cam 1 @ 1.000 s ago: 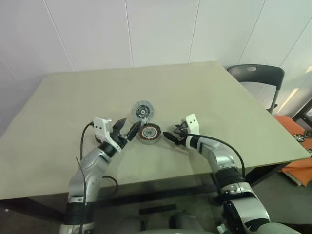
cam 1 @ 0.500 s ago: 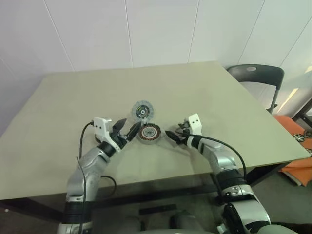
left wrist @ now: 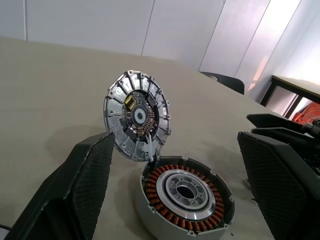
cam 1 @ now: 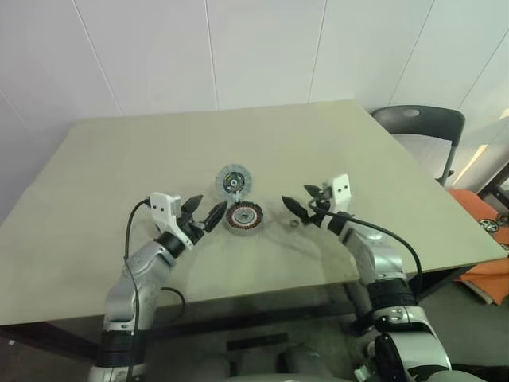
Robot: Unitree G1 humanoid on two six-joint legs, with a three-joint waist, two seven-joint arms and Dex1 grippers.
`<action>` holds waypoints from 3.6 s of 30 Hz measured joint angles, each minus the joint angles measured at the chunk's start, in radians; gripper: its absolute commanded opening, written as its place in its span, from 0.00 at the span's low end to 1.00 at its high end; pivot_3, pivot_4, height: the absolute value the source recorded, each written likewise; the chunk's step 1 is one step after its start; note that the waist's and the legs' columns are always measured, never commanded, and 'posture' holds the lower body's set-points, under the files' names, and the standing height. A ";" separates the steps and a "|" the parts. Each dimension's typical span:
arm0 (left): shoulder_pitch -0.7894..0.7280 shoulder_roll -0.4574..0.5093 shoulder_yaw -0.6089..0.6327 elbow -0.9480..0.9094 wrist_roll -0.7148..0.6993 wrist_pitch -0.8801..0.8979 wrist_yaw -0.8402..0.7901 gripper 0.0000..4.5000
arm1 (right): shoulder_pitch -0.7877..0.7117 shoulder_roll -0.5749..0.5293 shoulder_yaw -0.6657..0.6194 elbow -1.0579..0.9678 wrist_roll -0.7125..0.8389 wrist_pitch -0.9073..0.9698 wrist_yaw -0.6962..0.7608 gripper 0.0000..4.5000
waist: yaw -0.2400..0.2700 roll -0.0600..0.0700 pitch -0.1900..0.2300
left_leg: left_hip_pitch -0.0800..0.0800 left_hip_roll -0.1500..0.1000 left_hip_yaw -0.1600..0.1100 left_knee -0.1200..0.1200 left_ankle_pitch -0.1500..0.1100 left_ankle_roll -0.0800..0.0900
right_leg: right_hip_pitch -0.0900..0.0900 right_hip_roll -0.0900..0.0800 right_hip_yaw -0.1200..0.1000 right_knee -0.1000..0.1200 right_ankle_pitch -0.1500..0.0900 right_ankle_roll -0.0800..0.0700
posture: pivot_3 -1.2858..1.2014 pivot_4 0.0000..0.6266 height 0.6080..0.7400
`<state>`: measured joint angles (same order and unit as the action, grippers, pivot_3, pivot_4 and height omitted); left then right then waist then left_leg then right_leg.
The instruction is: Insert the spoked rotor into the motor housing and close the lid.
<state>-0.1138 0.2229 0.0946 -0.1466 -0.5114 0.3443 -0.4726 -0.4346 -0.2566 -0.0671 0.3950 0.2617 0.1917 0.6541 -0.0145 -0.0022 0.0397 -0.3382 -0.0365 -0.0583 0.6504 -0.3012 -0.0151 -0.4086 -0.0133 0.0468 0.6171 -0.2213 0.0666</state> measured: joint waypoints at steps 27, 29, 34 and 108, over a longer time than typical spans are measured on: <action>-0.004 -0.005 -0.002 -0.001 0.000 0.002 -0.007 0.93 | 0.049 -0.036 0.001 -0.028 -0.004 0.045 -0.021 0.99 | 0.000 0.000 0.000 | 0.000 0.000 0.001 0.000 0.000 0.000 | 0.000 0.001 0.001 0.000 0.000 0.000 | 0.52 0.00 1.00; -0.004 -0.005 -0.002 -0.001 0.000 0.002 -0.007 0.93 | 0.049 -0.036 0.001 -0.028 -0.004 0.045 -0.022 0.99 | 0.000 0.000 0.000 | 0.000 0.000 0.001 0.000 0.000 0.000 | 0.000 0.001 0.001 0.000 0.000 0.000 | 0.52 0.00 1.00; -0.005 -0.007 -0.002 -0.001 0.000 0.002 -0.007 0.93 | 0.050 -0.035 0.004 -0.030 -0.004 0.049 -0.024 0.99 | 0.001 0.000 0.000 | 0.000 0.000 0.000 0.000 0.000 0.000 | 0.000 0.000 0.001 0.000 0.000 0.000 | 0.52 0.00 1.00; 0.026 0.005 0.129 0.049 0.096 -0.135 0.148 0.93 | 0.106 -0.025 0.019 -0.060 -0.099 -0.061 -0.207 0.99 | 0.000 0.000 0.000 | 0.000 0.000 0.001 0.001 0.000 0.000 | 0.000 0.001 0.000 0.001 0.000 0.000 | 0.52 0.00 1.00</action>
<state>-0.0876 0.2278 0.2239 -0.0973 -0.4149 0.2091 -0.3246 -0.3287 -0.2816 -0.0479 0.3353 0.1622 0.1311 0.4473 -0.0141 -0.0020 0.0396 -0.3377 -0.0361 -0.0577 0.6516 -0.3012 -0.0150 -0.4081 -0.0123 0.0473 0.6184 -0.2214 0.0665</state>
